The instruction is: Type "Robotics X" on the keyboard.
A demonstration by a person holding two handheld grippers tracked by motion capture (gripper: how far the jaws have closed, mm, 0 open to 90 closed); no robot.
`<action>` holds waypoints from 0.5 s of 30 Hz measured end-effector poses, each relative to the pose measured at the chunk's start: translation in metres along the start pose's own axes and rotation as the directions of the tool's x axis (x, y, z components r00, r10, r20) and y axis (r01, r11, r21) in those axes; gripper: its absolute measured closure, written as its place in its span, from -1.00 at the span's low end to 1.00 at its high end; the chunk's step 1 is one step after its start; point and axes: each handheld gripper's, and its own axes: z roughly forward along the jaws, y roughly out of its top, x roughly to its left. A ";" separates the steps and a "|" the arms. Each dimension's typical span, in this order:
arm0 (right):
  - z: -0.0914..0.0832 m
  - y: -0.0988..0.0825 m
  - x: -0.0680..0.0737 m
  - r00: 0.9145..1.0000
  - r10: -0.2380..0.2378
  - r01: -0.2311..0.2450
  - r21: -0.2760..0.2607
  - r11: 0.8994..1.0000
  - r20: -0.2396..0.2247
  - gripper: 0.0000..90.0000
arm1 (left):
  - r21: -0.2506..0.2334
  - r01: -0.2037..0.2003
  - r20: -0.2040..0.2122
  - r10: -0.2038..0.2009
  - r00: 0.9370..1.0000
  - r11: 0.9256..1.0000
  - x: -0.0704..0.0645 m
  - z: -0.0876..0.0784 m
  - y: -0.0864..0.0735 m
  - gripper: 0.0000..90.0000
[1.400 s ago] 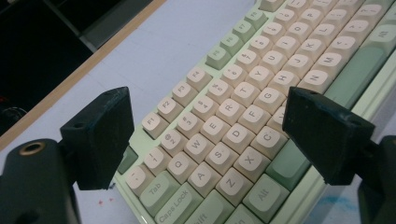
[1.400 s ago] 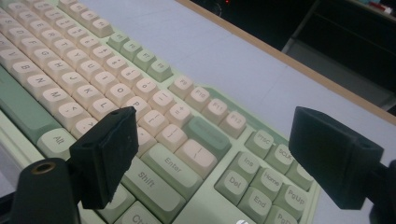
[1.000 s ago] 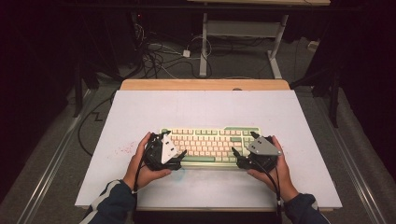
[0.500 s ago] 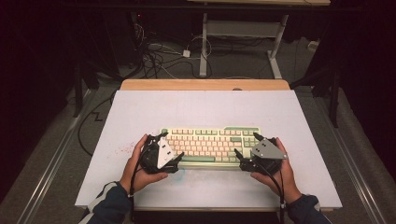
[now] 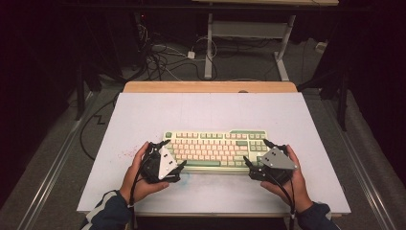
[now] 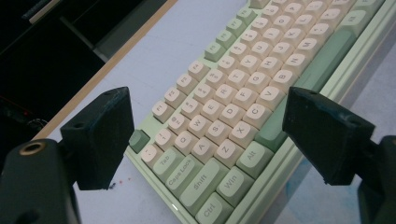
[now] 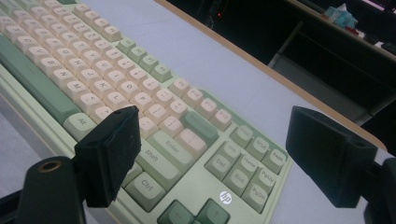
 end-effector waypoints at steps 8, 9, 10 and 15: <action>-0.008 -0.006 -0.001 1.000 0.006 -0.006 0.011 1.000 0.011 -0.57 | 0.014 -0.005 -0.017 0.006 1.000 1.000 0.003 -0.007 -0.007 -0.66; -0.009 -0.007 -0.002 1.000 0.004 -0.004 0.013 1.000 0.013 -0.57 | 0.015 -0.009 -0.016 0.009 1.000 1.000 0.003 -0.008 -0.008 -0.66; -0.010 -0.008 -0.002 1.000 0.005 -0.005 0.014 1.000 0.014 -0.57 | 0.016 -0.010 -0.016 0.010 1.000 1.000 0.003 -0.009 -0.008 -0.66; -0.014 -0.014 -0.006 1.000 0.009 -0.009 0.021 1.000 0.024 -0.56 | 0.018 -0.020 -0.020 0.020 1.000 1.000 0.004 -0.013 -0.012 -0.66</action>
